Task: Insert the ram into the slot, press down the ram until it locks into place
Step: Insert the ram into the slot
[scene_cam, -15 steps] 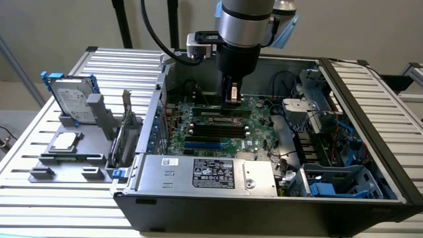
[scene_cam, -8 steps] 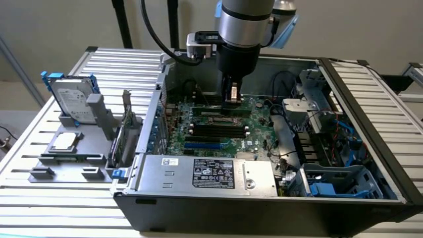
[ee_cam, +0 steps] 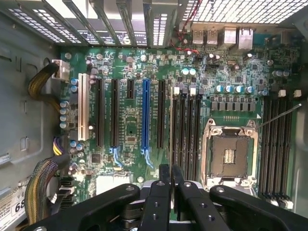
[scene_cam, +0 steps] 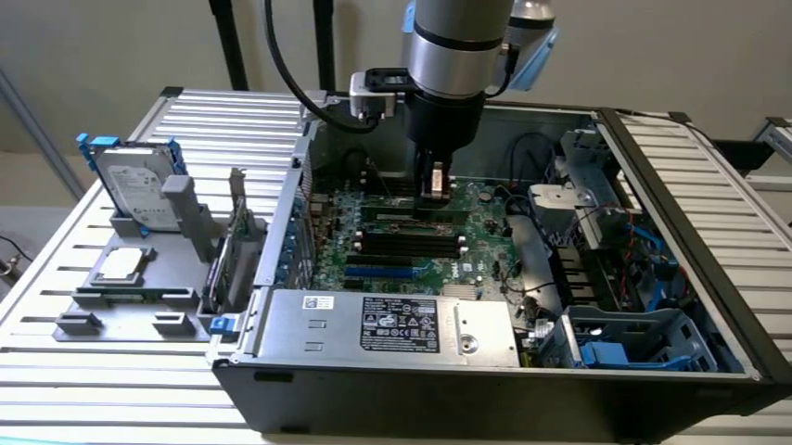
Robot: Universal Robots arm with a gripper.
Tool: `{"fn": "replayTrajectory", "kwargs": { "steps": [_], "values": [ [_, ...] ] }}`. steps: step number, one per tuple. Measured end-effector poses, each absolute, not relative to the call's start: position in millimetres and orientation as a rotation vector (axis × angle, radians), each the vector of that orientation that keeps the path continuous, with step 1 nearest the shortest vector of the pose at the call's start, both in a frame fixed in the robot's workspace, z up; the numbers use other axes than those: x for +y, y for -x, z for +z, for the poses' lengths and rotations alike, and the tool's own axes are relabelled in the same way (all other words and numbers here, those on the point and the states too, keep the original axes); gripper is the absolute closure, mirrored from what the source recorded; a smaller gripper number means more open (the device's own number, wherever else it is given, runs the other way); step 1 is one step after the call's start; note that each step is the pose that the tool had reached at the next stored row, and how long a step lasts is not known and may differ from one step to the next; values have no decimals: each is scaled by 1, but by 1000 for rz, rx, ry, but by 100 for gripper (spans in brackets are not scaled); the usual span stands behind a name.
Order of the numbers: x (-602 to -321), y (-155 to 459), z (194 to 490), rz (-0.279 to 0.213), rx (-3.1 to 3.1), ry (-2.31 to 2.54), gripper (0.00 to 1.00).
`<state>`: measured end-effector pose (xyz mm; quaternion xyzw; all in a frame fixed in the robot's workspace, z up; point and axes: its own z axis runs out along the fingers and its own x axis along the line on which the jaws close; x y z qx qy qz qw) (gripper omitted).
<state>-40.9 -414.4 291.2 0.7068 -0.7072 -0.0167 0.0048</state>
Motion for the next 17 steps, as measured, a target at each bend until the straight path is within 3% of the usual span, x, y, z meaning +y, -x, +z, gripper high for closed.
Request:
{"fn": "replayTrajectory", "kwargs": {
  "steps": [17],
  "values": [
    [-409,41,263,-44,-2218,-2216,87]
  ]
}}
